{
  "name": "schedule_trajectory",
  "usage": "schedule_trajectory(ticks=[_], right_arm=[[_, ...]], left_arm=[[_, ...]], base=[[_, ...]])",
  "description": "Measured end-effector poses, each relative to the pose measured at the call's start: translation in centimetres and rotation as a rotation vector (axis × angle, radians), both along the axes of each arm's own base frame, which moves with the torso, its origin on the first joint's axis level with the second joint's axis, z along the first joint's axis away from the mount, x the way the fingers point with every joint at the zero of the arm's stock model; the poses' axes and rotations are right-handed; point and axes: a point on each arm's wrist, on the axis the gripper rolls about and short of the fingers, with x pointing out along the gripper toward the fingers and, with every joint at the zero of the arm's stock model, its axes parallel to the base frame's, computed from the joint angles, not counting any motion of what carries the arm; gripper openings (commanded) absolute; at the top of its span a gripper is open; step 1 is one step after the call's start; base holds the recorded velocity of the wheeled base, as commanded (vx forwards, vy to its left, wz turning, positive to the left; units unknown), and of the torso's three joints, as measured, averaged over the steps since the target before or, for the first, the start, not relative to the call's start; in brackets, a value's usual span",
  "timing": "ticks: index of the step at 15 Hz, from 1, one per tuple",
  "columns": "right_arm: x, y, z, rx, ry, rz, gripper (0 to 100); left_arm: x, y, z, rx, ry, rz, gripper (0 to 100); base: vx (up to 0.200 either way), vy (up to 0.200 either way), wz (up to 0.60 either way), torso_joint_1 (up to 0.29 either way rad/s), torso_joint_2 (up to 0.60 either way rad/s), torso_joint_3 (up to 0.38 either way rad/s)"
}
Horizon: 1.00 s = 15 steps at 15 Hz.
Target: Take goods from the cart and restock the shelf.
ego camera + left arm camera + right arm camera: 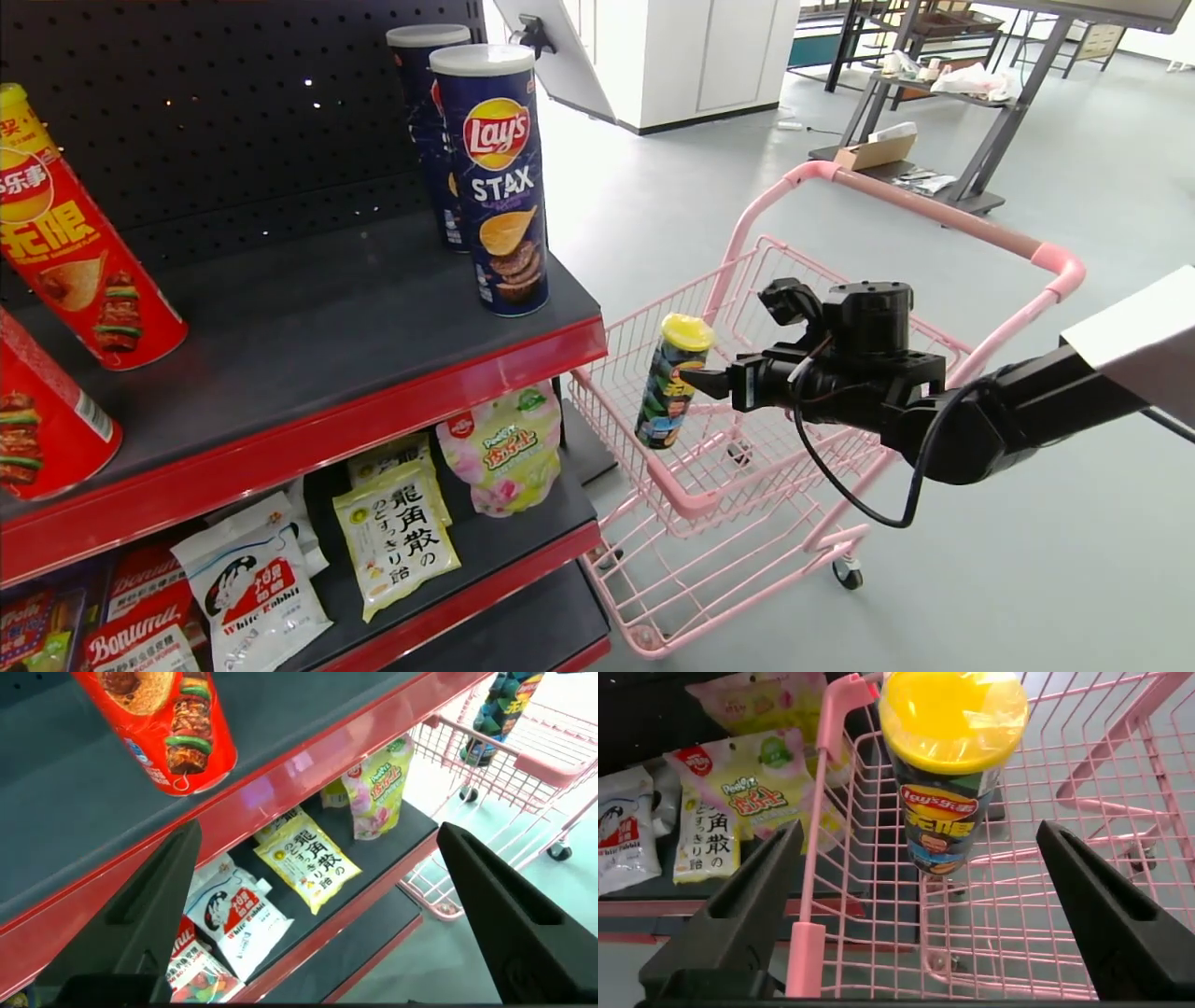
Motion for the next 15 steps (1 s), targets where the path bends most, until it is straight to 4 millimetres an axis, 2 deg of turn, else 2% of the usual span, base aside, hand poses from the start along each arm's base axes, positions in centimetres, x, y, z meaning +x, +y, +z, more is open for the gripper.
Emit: schedule_trajectory(ticks=[3, 7, 15], right_arm=[[1.8, 0.7, -0.5, 0.053, 0.011, -0.019, 100], [4.3, 1.5, -2.2, 0.06, 0.007, -0.029, 100], [7.5, 2.6, -4.4, 0.068, -0.018, -0.032, 100]], left_arm=[[0.0, 0.0, 0.0, 0.001, 0.002, 0.002, 100], [0.0, 0.0, 0.0, 0.004, 0.002, 0.003, 100], [0.3, 0.0, 0.0, 0.007, 0.018, 0.005, 100]], base=[[0.0, 0.0, 0.0, 0.0, 0.0, 0.0], [0.0, 0.0, 0.0, 0.0, 0.0, 0.0], [0.0, 0.0, 0.0, 0.0, 0.0, 0.0]])
